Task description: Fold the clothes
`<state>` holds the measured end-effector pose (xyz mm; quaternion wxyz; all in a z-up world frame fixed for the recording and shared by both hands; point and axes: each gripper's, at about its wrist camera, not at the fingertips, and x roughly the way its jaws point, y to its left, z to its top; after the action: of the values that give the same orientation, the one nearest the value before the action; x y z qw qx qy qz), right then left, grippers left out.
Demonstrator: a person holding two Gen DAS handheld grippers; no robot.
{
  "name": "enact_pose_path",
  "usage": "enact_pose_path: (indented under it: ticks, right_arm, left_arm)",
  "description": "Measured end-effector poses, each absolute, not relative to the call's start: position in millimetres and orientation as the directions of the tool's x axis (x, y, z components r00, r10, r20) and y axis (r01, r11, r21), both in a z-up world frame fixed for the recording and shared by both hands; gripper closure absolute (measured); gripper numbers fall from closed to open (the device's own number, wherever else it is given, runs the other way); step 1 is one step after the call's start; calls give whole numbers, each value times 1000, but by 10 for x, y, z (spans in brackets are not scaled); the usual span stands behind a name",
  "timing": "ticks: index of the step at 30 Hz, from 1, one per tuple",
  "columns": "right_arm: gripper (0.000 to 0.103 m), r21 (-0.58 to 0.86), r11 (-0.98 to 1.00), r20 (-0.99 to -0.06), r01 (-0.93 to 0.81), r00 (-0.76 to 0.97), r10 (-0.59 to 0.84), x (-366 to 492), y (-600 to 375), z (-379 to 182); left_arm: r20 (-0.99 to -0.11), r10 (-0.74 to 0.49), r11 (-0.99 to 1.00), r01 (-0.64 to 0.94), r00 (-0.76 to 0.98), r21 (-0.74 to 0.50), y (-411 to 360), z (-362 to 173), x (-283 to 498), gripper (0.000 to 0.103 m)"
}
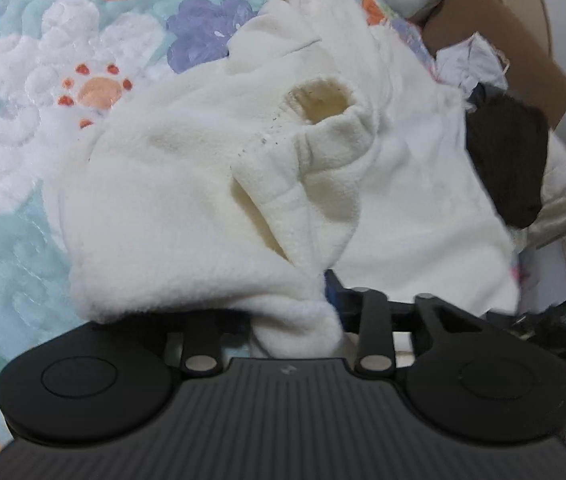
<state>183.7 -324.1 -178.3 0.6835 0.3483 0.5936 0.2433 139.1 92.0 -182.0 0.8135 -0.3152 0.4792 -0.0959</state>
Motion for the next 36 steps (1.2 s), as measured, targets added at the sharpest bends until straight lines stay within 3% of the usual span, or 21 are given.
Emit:
enact_pose_path:
  ticks: [2, 3, 5, 15, 18, 20, 25, 29, 31, 33, 36]
  right_arm:
    - [31, 726, 687, -681, 26, 165, 713, 1834, -3114, -1728]
    - [48, 711, 703, -689, -22, 184, 702, 1812, -3045, -1661]
    - [70, 674, 730, -699, -109, 225, 679, 1765, -2913, -1527]
    - [77, 704, 702, -615, -108, 403, 678, 1136, -2978, -909]
    - [78, 693, 705, -593, -154, 435, 678, 946, -3030, -689]
    - [85, 700, 693, -575, -175, 438, 691, 848, -3055, -601]
    - [84, 651, 753, -660, -97, 417, 625, 855, -3053, -747]
    - [76, 667, 744, -668, -44, 406, 623, 902, -2983, -894]
    - [69, 692, 722, -656, -19, 402, 639, 906, -3011, -931]
    - [48, 712, 702, -649, 9, 392, 653, 903, -3036, -976]
    - [39, 734, 677, -642, 49, 374, 669, 890, -3050, -1071]
  left_arm:
    - [-730, -439, 814, -113, 523, -570, 859, -1814, 1386, 74]
    - [-739, -424, 833, -95, 524, -545, 819, -1810, 1380, 74]
    - [-737, -411, 847, -74, 537, -526, 794, -1767, 1335, 76]
    - [-654, -446, 809, -38, 611, -587, 991, -1262, 880, 87]
    - [-583, -510, 766, 26, 632, -642, 1122, -971, 569, 95]
    - [-566, -493, 787, 61, 660, -614, 1185, -807, 391, 95]
    - [-597, -509, 753, -15, 620, -657, 1266, -1083, 456, 95]
    - [-628, -485, 768, -47, 608, -639, 1214, -1284, 576, 94]
    - [-603, -498, 743, -52, 624, -667, 1247, -1310, 601, 93]
    - [-598, -514, 727, -58, 616, -684, 1292, -1340, 628, 92]
    - [-608, -518, 717, -82, 601, -692, 1342, -1396, 616, 86]
